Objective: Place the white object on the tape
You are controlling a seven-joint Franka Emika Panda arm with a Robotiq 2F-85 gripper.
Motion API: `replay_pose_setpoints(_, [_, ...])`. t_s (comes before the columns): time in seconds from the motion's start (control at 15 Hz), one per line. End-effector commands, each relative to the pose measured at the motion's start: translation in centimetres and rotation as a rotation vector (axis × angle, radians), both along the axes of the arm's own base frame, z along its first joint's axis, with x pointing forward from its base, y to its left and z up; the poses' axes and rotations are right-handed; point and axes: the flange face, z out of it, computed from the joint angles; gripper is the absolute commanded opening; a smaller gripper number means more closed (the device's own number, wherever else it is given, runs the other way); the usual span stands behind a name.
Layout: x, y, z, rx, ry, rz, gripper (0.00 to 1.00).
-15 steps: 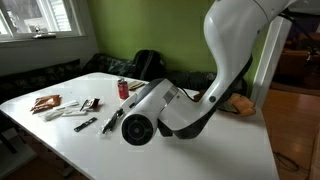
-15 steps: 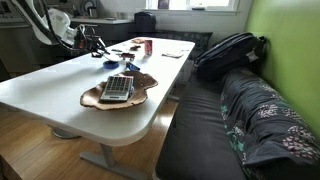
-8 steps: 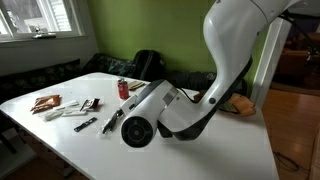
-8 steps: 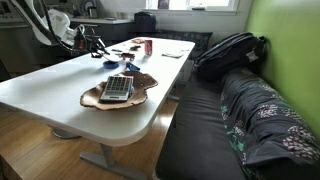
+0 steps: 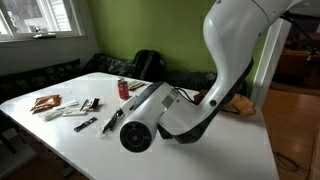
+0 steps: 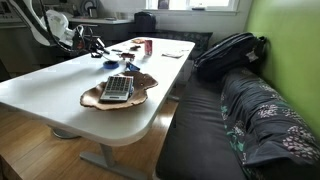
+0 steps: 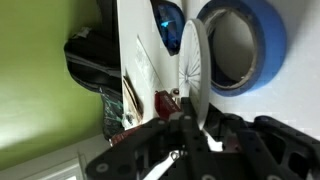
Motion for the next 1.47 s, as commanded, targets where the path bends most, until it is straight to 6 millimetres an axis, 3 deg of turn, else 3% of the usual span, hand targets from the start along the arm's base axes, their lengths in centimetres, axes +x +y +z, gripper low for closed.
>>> replay_pose_setpoints(0.0, [-0.4, 0.1, -0.4, -0.023, -0.041, 0.0, 0.04])
replay_pose_setpoints(0.93, [-0.9, -0.7, -1.4, -0.025, -0.055, -0.064, 0.04])
replay_pose_setpoints(1.0, [-1.0, -0.7, -1.5, -0.026, -0.054, -0.064, 0.13])
replay_pose_setpoints(1.07, [-1.1, -0.6, -1.5, -0.027, -0.047, -0.063, 0.4])
replay_pose_setpoints(1.13, [-1.1, -0.4, -1.4, -0.028, -0.047, -0.062, 0.4])
replay_pose_setpoints(1.4, [-2.3, 1.4, -0.7, 0.007, 0.02, -0.031, 0.69])
